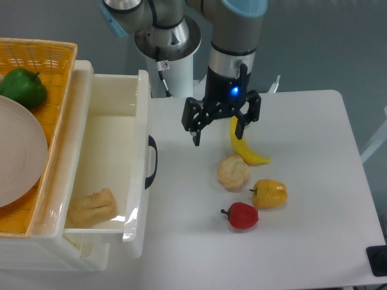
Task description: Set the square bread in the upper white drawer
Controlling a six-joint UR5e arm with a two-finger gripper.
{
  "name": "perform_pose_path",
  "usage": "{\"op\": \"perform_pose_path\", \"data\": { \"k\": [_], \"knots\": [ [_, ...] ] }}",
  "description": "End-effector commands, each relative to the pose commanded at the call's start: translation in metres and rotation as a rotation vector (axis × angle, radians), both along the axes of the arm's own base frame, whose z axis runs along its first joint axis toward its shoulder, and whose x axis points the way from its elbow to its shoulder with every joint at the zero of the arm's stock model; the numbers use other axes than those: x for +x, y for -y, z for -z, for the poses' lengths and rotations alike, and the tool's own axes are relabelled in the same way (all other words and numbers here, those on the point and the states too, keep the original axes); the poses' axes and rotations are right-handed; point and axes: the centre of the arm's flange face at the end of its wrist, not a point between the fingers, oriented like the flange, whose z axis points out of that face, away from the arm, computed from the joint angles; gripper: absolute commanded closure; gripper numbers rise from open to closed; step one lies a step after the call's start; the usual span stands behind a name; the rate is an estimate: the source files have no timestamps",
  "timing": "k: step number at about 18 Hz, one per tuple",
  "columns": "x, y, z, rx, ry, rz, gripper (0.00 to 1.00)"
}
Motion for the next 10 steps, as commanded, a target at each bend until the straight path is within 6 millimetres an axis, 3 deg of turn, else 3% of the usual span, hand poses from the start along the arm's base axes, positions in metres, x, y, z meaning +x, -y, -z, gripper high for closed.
{"op": "perform_pose_path", "data": {
  "k": [5, 10],
  "knots": [
    [-0.020, 0.000, 0.009, -0.079, -0.092, 0.068, 0.00],
    [-0.026, 0.004, 0.016, -0.157, -0.158, 0.218, 0.00]
  ]
}}
